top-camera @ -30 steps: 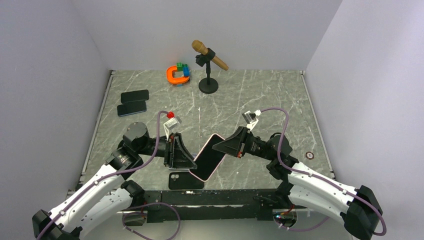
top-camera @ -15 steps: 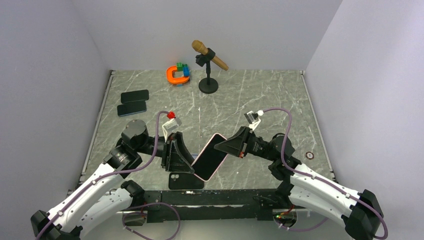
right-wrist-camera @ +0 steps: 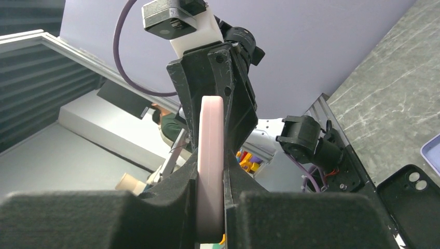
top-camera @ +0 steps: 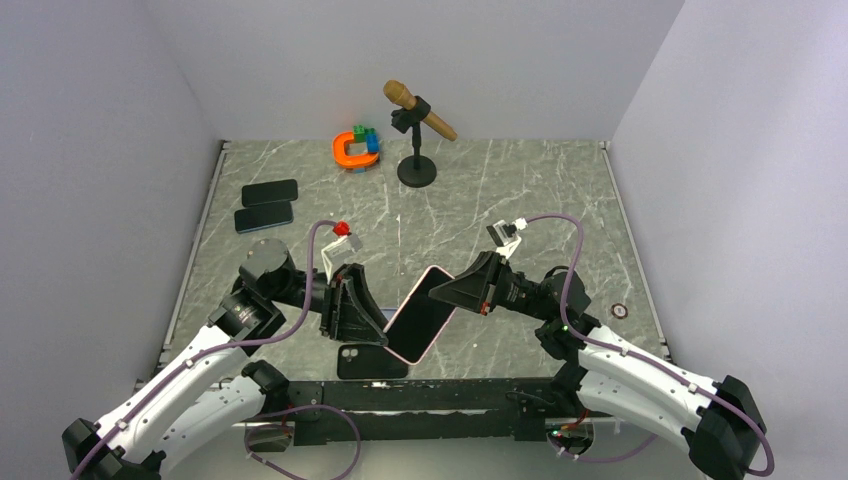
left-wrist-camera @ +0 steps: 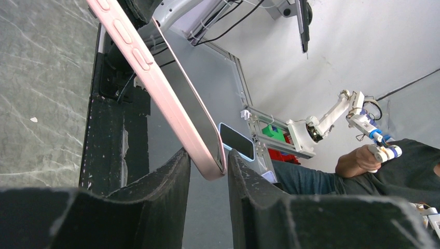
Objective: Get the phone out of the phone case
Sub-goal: Remove the phone case from the phone.
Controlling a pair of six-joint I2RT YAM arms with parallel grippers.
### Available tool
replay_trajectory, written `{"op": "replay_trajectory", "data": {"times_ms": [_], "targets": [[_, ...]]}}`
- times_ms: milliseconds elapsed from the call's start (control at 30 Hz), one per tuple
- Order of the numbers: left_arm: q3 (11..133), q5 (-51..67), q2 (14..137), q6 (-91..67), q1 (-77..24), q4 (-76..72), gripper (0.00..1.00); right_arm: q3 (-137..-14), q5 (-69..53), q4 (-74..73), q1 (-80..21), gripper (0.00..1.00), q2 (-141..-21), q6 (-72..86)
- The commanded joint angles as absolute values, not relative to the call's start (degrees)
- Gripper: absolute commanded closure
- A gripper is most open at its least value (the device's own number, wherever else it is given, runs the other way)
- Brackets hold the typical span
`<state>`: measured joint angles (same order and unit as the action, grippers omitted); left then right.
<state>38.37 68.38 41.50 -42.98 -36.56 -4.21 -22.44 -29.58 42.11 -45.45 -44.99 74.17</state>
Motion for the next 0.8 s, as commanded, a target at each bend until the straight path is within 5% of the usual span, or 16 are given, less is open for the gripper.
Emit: {"op": "replay_trajectory", "data": {"times_ms": [0, 233, 767], "targets": [[39.6, 74.9, 40.4, -46.3, -37.1, -12.5, 0.61, -23.3, -23.2, 43.3, -44.1, 1.0, -44.7, 73.4], [39.0, 75.0, 39.7, -50.1, -37.1, -17.6, 0.64, -22.2, -22.2, 45.5, -43.7, 1.0, -46.0, 76.1], [36.0, 65.9, 43.5, -68.4, -37.4, -52.7, 1.0, -18.8, -24.7, 65.3, -43.8, 1.0, -57.0, 82.4]]}}
